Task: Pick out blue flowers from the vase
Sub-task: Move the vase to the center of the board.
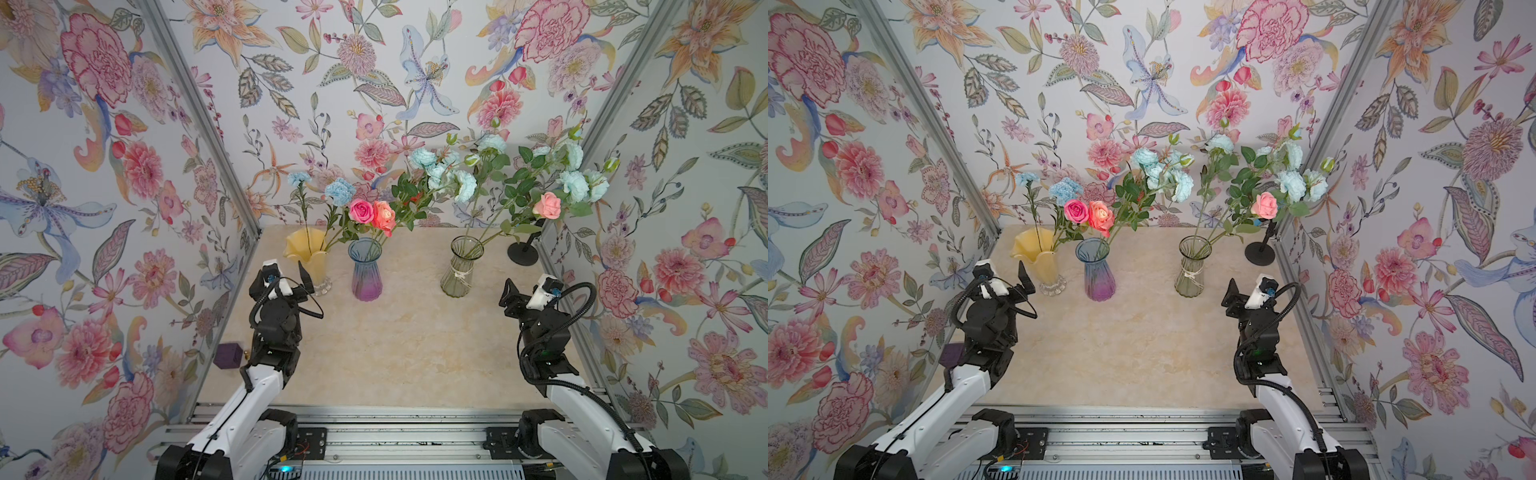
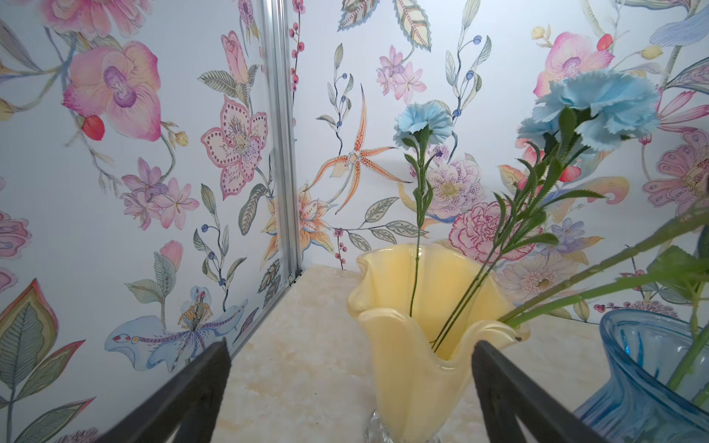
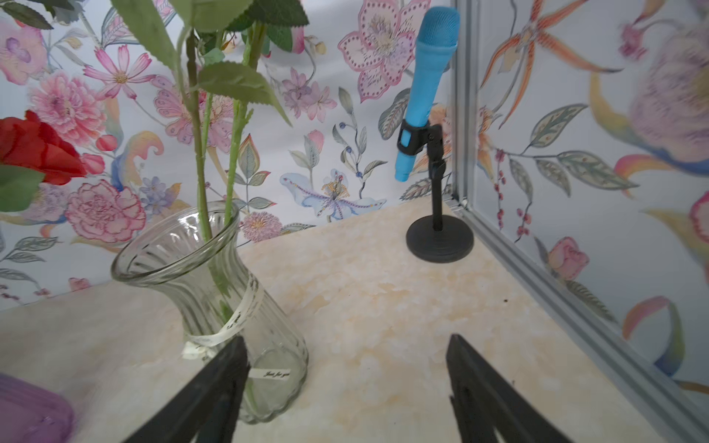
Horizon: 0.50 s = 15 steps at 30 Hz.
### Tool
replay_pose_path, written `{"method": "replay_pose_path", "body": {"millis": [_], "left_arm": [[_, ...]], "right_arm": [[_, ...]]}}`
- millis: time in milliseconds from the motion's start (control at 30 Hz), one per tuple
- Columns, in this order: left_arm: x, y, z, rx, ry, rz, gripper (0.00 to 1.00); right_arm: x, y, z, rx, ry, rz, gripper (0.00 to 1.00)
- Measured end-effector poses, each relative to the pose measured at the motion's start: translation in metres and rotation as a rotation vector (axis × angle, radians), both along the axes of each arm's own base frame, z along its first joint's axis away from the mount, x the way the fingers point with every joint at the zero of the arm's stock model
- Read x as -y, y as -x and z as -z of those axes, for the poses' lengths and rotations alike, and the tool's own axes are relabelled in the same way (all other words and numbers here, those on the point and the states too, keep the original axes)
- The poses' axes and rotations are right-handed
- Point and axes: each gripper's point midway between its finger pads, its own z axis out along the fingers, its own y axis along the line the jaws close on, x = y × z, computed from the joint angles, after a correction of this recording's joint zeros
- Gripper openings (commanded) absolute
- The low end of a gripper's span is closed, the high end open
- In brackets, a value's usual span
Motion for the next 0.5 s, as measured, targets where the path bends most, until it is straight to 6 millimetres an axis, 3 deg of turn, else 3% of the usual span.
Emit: {"method": "replay_pose_path", "body": {"millis": [133, 300, 367, 500], "left_arm": [[0.005, -0.02, -0.024, -0.068, 0.047, 0.031, 0.96], [-0.003, -0.045, -0.039, -0.147, 0.089, 0.053, 0.93], [-0.003, -0.053, -0.039, -0.178, 0.102, 0.07, 0.9], [0.006, -0.063, -0.032, -0.244, 0.124, 0.121, 0.87]], "right_arm": [[-0.053, -0.01, 0.003, -0.079, 0.009, -0.22, 0.76], [-0.124, 0.001, -0.023, -0.043, 0.065, -0.453, 0.76], [-0.138, 0.006, -0.027, -0.035, 0.072, -0.502, 0.76], [-0.146, 0.009, -0.02, -0.06, 0.075, -0.544, 0.74]]}}
